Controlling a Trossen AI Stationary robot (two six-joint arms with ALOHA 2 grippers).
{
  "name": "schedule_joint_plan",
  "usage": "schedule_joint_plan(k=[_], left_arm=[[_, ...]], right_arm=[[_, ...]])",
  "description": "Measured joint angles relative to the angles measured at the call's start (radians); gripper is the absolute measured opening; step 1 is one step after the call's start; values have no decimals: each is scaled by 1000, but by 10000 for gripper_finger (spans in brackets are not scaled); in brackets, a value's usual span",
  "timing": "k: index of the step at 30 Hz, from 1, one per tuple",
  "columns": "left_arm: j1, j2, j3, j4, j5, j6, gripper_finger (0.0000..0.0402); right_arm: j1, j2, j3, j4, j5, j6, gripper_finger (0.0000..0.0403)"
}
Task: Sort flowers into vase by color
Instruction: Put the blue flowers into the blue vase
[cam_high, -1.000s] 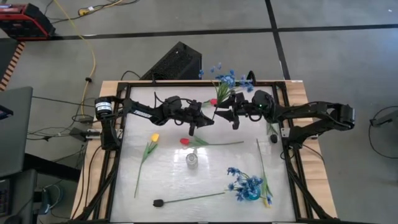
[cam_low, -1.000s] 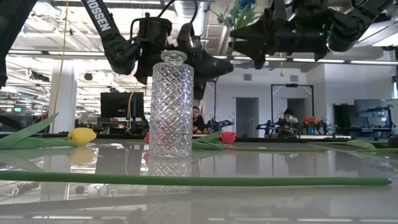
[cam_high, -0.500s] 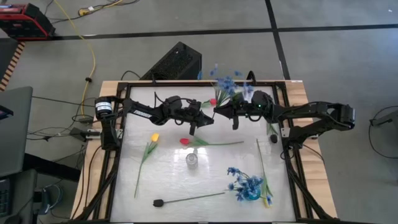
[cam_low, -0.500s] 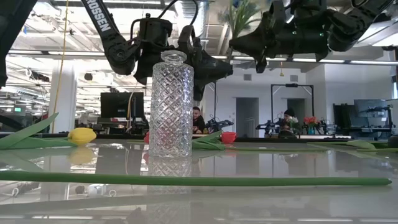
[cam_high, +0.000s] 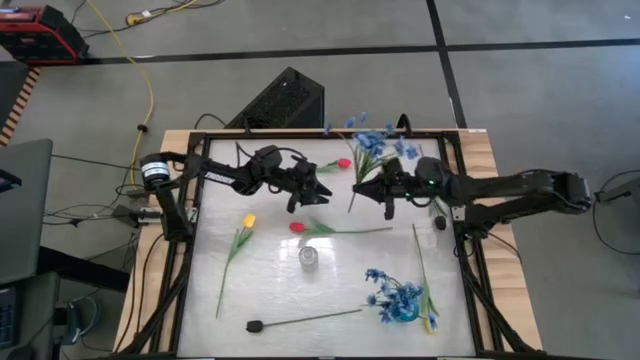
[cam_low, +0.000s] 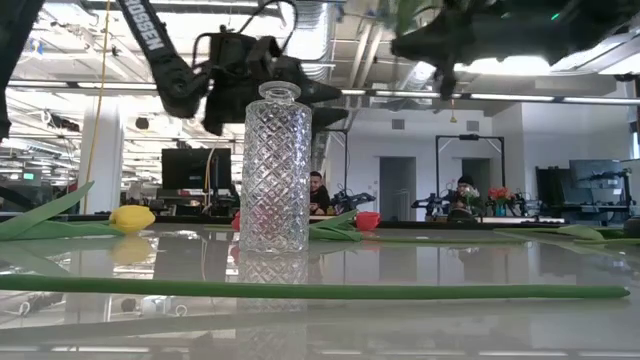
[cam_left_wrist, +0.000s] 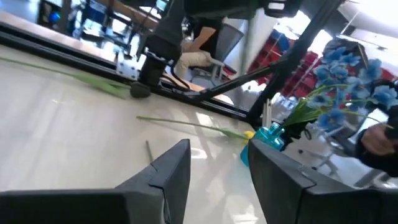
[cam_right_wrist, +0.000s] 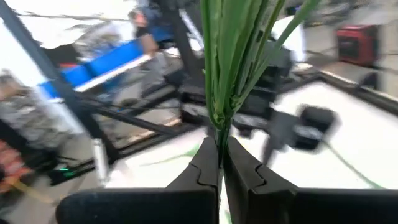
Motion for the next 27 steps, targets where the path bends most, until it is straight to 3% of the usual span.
schedule_joint_plan(k=[6, 11, 22, 27], left_arm=[[8, -164, -154, 3, -175, 88, 146], [-23, -270, -275, 9, -333, 125, 145], [-104, -320, -335, 12, -452, 93, 145], [-142, -320, -335, 9, -488, 62, 145]], right_arm=[[194, -268, 0, -335, 363, -18, 30], [472, -404, 0, -661, 729, 181, 30], [1165, -359, 0, -863, 1295, 514, 30], [1404, -296, 0, -885, 1458, 554, 30]])
